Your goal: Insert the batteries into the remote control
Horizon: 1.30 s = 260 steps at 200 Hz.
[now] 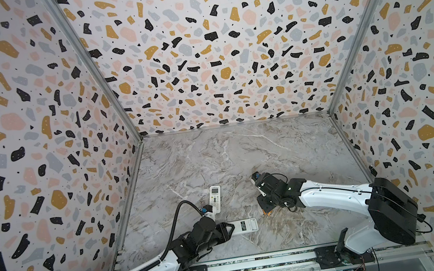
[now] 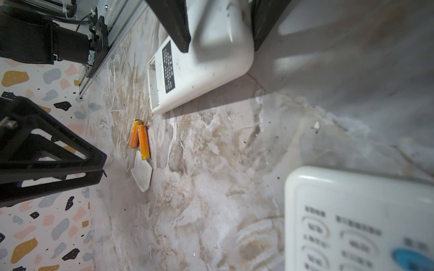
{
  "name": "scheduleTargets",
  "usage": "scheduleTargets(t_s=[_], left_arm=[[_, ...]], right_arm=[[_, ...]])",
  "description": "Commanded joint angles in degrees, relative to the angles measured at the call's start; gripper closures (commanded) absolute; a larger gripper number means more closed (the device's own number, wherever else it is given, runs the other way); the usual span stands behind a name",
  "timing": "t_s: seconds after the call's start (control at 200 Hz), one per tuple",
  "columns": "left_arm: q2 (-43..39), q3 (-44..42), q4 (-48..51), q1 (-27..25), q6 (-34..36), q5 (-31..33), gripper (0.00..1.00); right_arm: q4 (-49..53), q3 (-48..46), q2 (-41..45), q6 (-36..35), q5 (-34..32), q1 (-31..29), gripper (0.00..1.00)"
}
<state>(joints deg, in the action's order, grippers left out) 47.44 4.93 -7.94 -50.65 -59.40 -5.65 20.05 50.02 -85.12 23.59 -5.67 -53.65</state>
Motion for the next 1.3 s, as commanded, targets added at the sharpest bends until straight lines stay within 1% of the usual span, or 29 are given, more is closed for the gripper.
scheduleTargets(t_s=[0.0, 0.075, 0.175, 0.255, 0.445, 0.526, 0.636, 0.751, 0.946, 1.296], left_arm=[[0.3, -0.9, 2.6, -0.5, 1.0, -2.7, 0.59], [0.3, -1.1, 1.7, -0.7, 0.9, -3.7, 0.62], [-0.6, -1.1, 1.5, -1.0, 1.4, -4.3, 0.62], [-1.6, -1.3, 3.3, -1.0, 2.0, -4.5, 0.62], [-6.0, -1.4, 7.6, -1.0, 2.0, -2.2, 0.61], [-5.6, -1.1, 7.7, -1.1, 2.1, -1.5, 0.6], [-4.4, -1.0, 6.8, -1.1, 2.0, -1.3, 0.55], [-3.9, -0.5, 6.0, -1.1, 2.2, -0.4, 0.52], [-3.0, 0.2, 5.1, -1.1, 2.5, 1.1, 0.52], [-4.2, -0.2, 5.0, -1.0, 2.7, 2.0, 0.52]], right_arm=[[2.9, 2.0, -0.4, -0.7, 0.6, -0.8, 0.62], [3.3, 2.3, -1.1, -0.7, 0.7, -1.2, 0.62], [3.6, 2.4, -1.8, -0.8, 0.9, -1.4, 0.62], [3.6, 2.5, -2.4, -0.9, 1.3, -1.5, 0.63], [4.1, 2.9, -4.2, -1.3, 1.2, -1.7, 0.64], [4.0, 3.0, -4.9, -1.4, 1.4, -1.8, 0.65], [4.2, 3.1, -5.7, -1.6, 1.3, -1.8, 0.66], [4.9, 3.2, -6.1, -1.6, 0.6, -2.0, 0.68], [4.1, 2.8, -7.0, -1.6, 1.2, -2.1, 0.72], [4.2, 3.2, -8.9, -1.6, 0.8, -2.1, 0.8]])
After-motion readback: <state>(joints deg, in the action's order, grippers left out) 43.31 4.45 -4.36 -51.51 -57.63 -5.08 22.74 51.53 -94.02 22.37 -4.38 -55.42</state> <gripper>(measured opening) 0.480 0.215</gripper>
